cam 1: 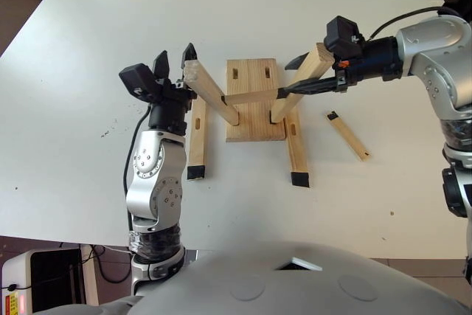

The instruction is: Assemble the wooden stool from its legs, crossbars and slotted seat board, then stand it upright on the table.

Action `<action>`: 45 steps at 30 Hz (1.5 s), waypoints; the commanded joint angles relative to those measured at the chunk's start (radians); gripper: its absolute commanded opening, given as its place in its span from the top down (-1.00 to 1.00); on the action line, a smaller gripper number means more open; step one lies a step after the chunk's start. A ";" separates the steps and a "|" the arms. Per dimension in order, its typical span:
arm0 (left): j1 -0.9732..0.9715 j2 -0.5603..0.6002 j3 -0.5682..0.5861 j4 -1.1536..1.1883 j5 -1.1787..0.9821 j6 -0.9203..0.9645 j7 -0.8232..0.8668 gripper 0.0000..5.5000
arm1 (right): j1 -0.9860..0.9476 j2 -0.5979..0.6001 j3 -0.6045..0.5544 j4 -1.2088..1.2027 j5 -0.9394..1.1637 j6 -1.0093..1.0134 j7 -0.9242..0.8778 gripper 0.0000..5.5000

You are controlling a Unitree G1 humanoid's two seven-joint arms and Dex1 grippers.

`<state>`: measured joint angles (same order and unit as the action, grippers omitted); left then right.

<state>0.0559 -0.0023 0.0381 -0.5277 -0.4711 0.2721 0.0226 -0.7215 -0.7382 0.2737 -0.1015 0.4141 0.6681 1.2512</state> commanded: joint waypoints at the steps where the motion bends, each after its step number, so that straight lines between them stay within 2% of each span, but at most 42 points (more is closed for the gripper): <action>1: -0.061 -0.037 -0.345 -0.062 -0.023 0.132 -0.109 -0.20 | 0.065 0.057 0.165 -0.056 -0.073 0.053 -0.037 0.24; 10: -0.009 0.002 -0.045 -0.087 -0.063 0.115 0.015 -0.20 | 0.087 0.033 0.085 -0.027 -0.059 0.061 -0.089 0.24; 13: 0.020 -0.017 0.048 -0.133 -0.104 0.133 0.091 -0.20 | 0.099 0.029 0.073 -0.046 -0.042 0.076 -0.100 0.24; 19: 0.168 0.017 0.106 -0.261 -0.151 0.221 0.141 -0.20 | 0.134 0.028 0.060 -0.094 -0.015 0.114 -0.138 0.25; 23: 0.073 0.008 0.149 -0.196 -0.104 0.216 0.202 -0.20 | 0.141 0.033 0.064 -0.122 0.004 0.133 -0.147 0.25; 26: 0.023 0.016 0.095 -0.189 -0.058 0.220 0.193 -0.20 | 0.138 0.023 0.075 -0.121 -0.002 0.127 -0.137 0.25; 28: -0.014 0.023 0.014 -0.191 -0.033 0.243 0.165 -0.20 | 0.134 0.017 0.081 -0.118 -0.005 0.123 -0.129 0.25; 32: -0.060 0.045 -0.365 -0.271 -0.047 0.333 0.020 -0.20 | 0.115 0.042 0.104 -0.124 -0.005 0.126 -0.131 0.25; 33: -0.046 0.054 -0.390 -0.275 -0.038 0.334 0.010 -0.20 | 0.108 0.049 0.110 -0.121 -0.006 0.124 -0.128 0.25; 41: 0.024 0.054 -0.259 -0.264 -0.052 0.310 0.035 -0.20 | 0.110 0.064 0.128 -0.083 -0.024 0.105 -0.110 0.25; 42: 0.021 0.044 -0.218 -0.253 -0.035 0.287 0.062 -0.20 | 0.112 0.064 0.126 -0.080 -0.024 0.105 -0.110 0.25; 45: 0.002 0.020 0.052 -0.187 -0.033 0.241 0.193 -0.20 | 0.117 0.055 0.104 -0.056 -0.032 0.097 -0.123 0.25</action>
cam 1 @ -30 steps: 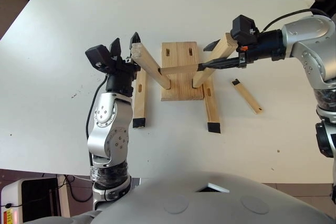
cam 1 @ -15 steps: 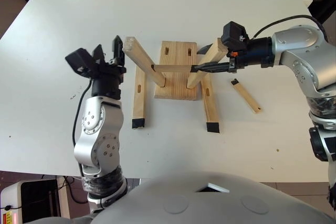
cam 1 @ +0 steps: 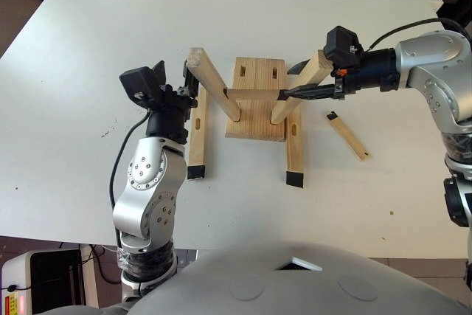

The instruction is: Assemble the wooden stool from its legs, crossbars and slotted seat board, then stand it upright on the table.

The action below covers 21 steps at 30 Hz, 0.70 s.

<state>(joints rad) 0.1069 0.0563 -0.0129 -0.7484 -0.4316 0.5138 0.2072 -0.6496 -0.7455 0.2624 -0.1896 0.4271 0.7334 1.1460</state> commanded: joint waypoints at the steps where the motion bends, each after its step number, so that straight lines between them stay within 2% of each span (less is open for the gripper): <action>1: -0.054 -0.025 0.196 0.050 -0.058 -0.017 0.048 -0.20 | 0.047 0.058 0.105 0.035 -0.043 0.034 -0.023 0.25; 3: -0.056 -0.013 0.331 0.056 -0.030 -0.047 0.114 -0.20 | 0.050 0.054 0.093 0.034 -0.037 0.038 -0.024 0.26; 5: -0.066 -0.033 0.396 0.065 -0.012 -0.046 0.183 -0.20 | 0.052 0.054 0.092 0.026 -0.033 0.043 -0.026 0.26; 7: -0.070 -0.045 0.381 0.073 0.027 -0.036 0.207 -0.20 | 0.046 0.060 0.099 0.025 -0.033 0.042 -0.023 0.26; 10: -0.089 -0.049 0.223 0.063 0.023 0.024 0.138 -0.20 | 0.034 0.065 0.112 0.029 -0.035 0.035 -0.013 0.26; 13: -0.106 0.037 -0.162 -0.020 -0.043 0.119 -0.120 -0.20 | 0.019 0.064 0.136 0.020 -0.027 0.035 0.021 0.26; 14: -0.092 0.063 -0.250 -0.056 -0.069 0.138 -0.184 -0.20 | 0.012 0.061 0.148 0.015 -0.020 0.035 0.042 0.26; 16: -0.044 0.085 -0.301 -0.088 -0.102 0.163 -0.226 -0.20 | 0.002 0.051 0.162 0.008 -0.012 0.032 0.082 0.26; 21: 0.039 0.122 -0.296 -0.139 -0.131 0.152 -0.222 -0.20 | -0.011 0.033 0.182 0.040 -0.040 -0.002 0.137 0.26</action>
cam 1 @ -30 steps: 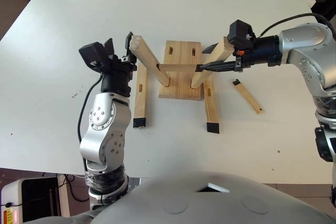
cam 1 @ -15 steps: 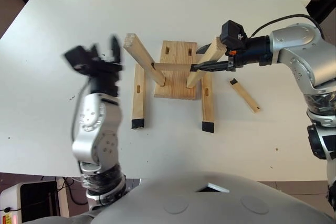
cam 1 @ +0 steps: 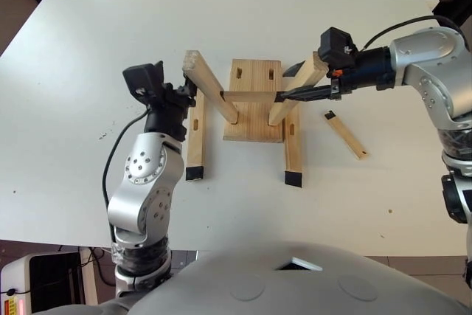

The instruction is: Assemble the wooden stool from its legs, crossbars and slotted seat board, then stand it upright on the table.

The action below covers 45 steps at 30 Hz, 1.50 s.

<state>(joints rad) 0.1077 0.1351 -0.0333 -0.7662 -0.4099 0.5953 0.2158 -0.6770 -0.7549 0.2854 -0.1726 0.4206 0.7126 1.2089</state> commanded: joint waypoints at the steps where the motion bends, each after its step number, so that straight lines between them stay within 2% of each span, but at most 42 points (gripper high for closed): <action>1: 0.041 0.045 -0.283 -0.125 -0.147 0.064 -0.232 -0.20 | 0.022 0.038 0.164 0.023 -0.040 0.011 0.082 0.26; 6: 0.021 0.011 -0.340 -0.135 -0.142 0.047 -0.232 -0.20 | 0.052 0.038 0.178 -0.006 -0.034 0.006 0.102 0.26; 16: 0.007 0.029 -0.319 -0.124 -0.163 0.047 -0.270 -0.20 | 0.066 0.093 0.178 -0.005 -0.028 -0.004 0.064 0.26; 19: 0.013 0.041 -0.258 -0.118 -0.177 0.034 -0.278 -0.20 | 0.084 0.099 0.145 0.015 -0.030 -0.037 0.045 0.26; 23: 0.040 0.052 -0.100 -0.117 -0.257 0.002 -0.288 -0.20 | 0.117 0.101 0.019 0.027 0.029 -0.099 0.032 0.26; 24: 0.046 0.060 -0.058 -0.118 -0.283 -0.003 -0.293 -0.20 | 0.121 0.102 -0.010 0.024 0.039 -0.104 0.018 0.13; 27: 0.065 0.094 0.026 -0.113 -0.333 -0.007 -0.314 -0.20 | 0.135 0.103 -0.072 0.006 0.047 -0.124 -0.014 0.00; 31: 0.084 0.146 0.091 -0.083 -0.348 -0.001 -0.354 -0.20 | 0.144 0.106 -0.138 -0.024 0.062 -0.103 -0.057 -0.24; 41: 0.125 0.201 0.215 -0.036 -0.395 -0.005 -0.402 -0.20 | 0.262 0.028 -0.347 -0.170 0.179 0.005 -0.150 -0.24; 45: 0.123 0.204 0.224 -0.020 -0.391 -0.007 -0.405 -0.20 | 0.307 0.052 -0.353 -0.207 0.197 0.003 -0.192 -0.24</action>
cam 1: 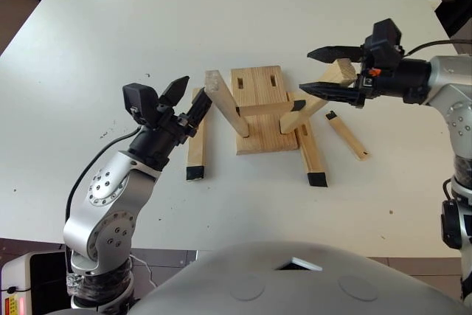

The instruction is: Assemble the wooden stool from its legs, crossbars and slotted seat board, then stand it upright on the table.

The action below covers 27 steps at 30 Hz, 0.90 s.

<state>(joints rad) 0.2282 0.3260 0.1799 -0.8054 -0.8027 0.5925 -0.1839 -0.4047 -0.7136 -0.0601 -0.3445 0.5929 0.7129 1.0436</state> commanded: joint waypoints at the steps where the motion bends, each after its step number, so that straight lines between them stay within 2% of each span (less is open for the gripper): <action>1: -0.004 0.015 0.013 0.025 0.005 -0.005 -0.005 -0.20 | 0.049 0.014 -0.011 -0.039 0.028 -0.003 -0.031 -0.24; 4: -0.017 0.013 0.045 0.042 -0.010 -0.009 0.008 -0.20 | 0.064 0.029 -0.094 -0.024 0.082 0.003 -0.067 -0.24; 8: -0.003 -0.027 0.084 0.053 -0.002 -0.020 0.076 -0.20 | 0.085 0.029 -0.288 0.036 0.217 0.075 -0.152 -0.24; 11: 0.048 -0.080 0.066 0.027 0.015 -0.019 0.144 -0.20 | 0.160 0.007 -0.385 0.019 0.331 0.155 -0.160 -0.24; 14: 0.116 -0.112 0.021 -0.017 0.037 -0.010 0.183 -0.20 | 0.235 -0.009 -0.425 -0.023 0.407 0.210 -0.166 -0.24; 17: 0.127 -0.138 0.001 -0.030 0.064 -0.013 0.227 -0.20 | 0.209 0.022 -0.458 0.028 0.413 0.202 -0.273 -0.24; 19: 0.122 -0.164 -0.016 -0.036 0.105 -0.020 0.275 -0.20 | 0.161 0.034 -0.424 0.122 0.303 0.152 -0.389 -0.24; 21: 0.117 -0.175 -0.059 -0.043 0.169 -0.021 0.308 -0.20 | 0.157 0.046 -0.346 0.159 0.180 0.097 -0.469 -0.14; 23: 0.096 -0.195 -0.115 -0.054 0.216 -0.013 0.339 -0.20 | 0.200 0.104 -0.262 0.082 0.143 0.080 -0.506 -0.02; 27: 0.067 -0.215 -0.182 -0.089 0.275 -0.002 0.373 -0.20 | 0.293 0.275 -0.153 -0.164 0.238 0.151 -0.643 0.21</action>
<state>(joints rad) 0.3129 0.1150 0.0283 -0.8649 -0.5656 0.5753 0.1642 -0.1533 -0.5071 -0.2587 -0.3804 0.7686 0.8225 0.4674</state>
